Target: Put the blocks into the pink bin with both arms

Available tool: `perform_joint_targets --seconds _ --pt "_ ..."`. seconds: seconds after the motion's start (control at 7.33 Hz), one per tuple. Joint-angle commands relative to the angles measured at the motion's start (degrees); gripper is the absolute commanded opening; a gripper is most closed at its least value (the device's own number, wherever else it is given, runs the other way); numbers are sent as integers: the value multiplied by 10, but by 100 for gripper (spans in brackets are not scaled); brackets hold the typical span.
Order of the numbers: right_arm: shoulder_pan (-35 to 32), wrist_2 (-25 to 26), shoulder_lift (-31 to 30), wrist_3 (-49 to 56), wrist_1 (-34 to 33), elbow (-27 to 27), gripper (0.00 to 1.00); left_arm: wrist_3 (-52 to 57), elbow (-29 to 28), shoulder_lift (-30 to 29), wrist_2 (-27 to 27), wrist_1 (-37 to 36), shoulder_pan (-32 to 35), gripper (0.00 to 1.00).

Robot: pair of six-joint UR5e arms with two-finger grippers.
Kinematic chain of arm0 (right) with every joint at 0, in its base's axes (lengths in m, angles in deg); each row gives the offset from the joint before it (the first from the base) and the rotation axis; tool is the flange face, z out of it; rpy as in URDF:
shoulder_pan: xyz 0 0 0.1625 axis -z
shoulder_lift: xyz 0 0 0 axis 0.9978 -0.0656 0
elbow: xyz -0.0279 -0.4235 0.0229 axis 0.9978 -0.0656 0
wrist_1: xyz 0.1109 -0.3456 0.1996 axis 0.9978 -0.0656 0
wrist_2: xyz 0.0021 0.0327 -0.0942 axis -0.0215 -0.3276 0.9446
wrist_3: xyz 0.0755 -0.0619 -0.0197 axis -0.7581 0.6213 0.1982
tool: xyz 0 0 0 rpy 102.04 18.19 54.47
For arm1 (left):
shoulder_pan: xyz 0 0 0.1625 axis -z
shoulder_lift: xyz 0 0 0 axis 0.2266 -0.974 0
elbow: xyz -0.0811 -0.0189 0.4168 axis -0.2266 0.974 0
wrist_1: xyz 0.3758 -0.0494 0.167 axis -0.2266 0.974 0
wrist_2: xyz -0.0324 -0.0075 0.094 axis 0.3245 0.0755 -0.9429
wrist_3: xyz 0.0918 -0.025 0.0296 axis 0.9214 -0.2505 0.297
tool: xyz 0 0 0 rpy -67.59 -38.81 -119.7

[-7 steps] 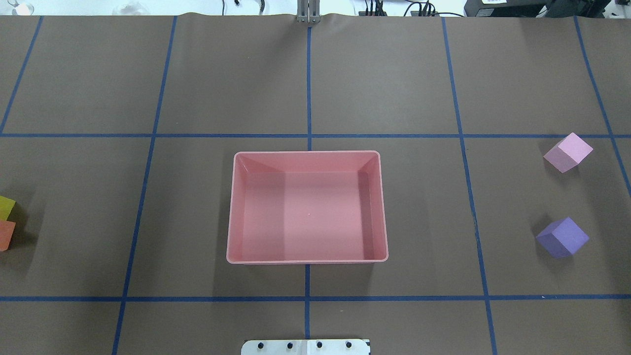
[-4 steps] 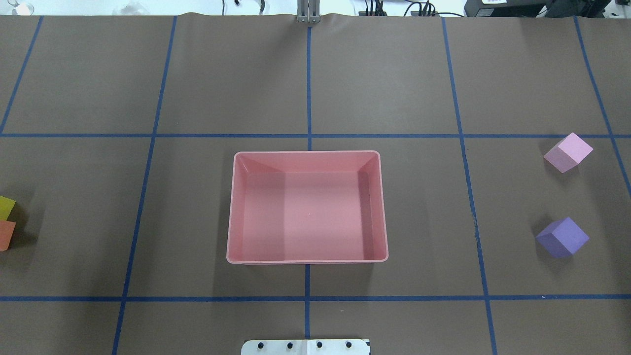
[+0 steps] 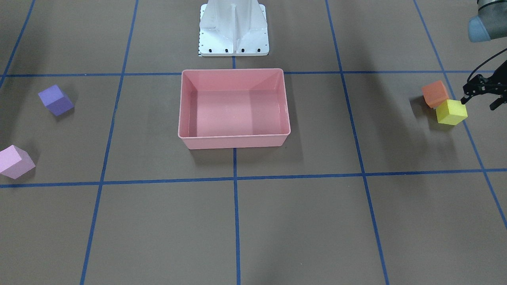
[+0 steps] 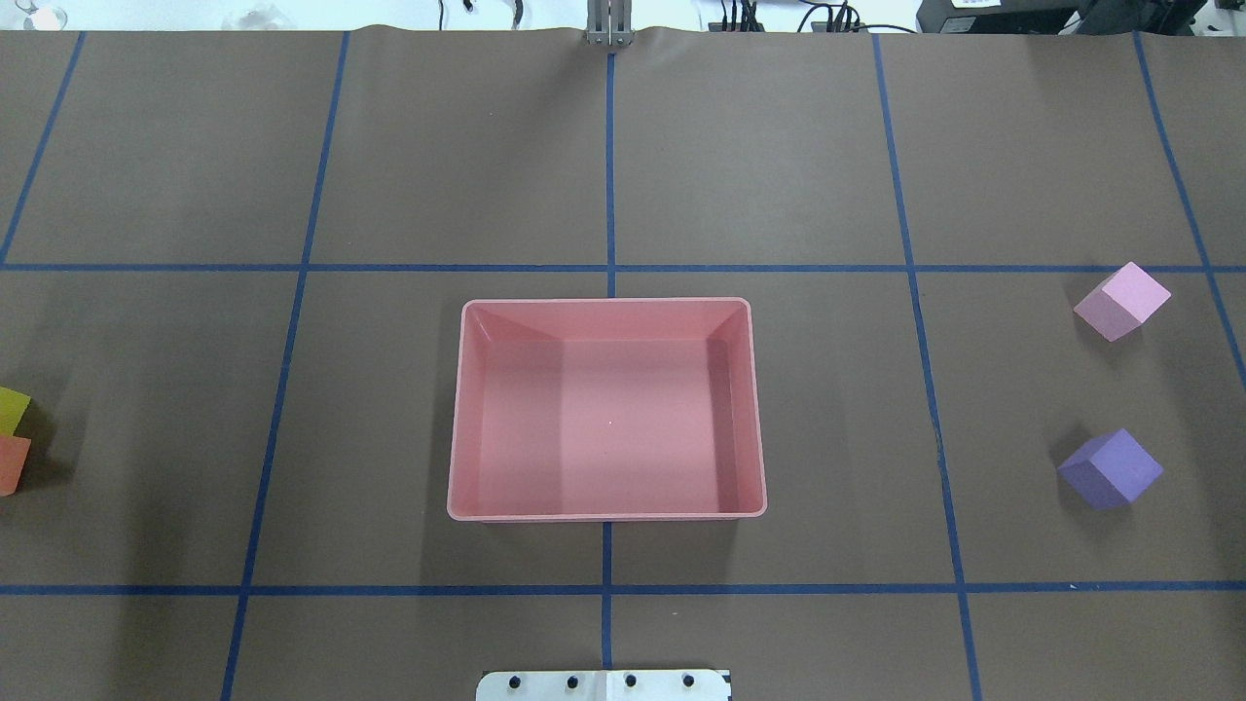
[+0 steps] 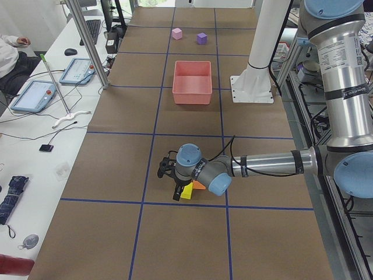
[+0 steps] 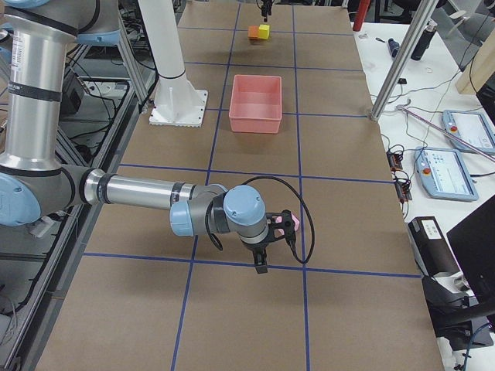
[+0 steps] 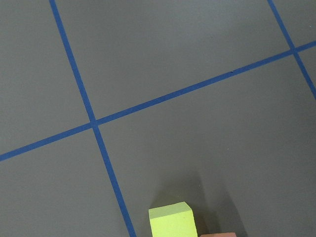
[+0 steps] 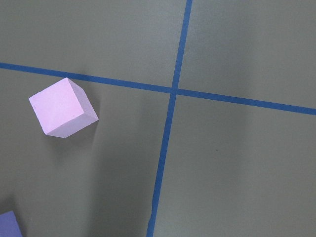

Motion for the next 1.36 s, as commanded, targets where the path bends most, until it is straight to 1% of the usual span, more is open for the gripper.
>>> perform_joint_targets --seconds 0.0,0.27,0.55,0.68,0.82,0.95,1.09,1.23 --pt "0 1 -3 0 1 0 100 -16 -16 -6 -13 22 -30 100" --pt "0 1 -4 1 0 -2 100 -16 -24 -8 -14 22 -51 100" --pt "0 1 -4 1 0 -3 100 -16 -47 -17 -13 23 -61 100" --pt "0 1 -4 1 0 -4 100 -16 -56 -23 -13 25 -65 90" --pt "0 1 -4 1 0 -4 100 -18 -55 -25 -12 27 -66 40" --pt "0 1 -5 1 1 -4 100 -17 -49 -25 -7 27 -65 0" --pt "0 1 -5 1 1 -4 100 -16 -25 -24 14 20 -62 0" --pt "0 1 -5 1 1 -4 100 -17 -9 -25 69 13 -42 0"
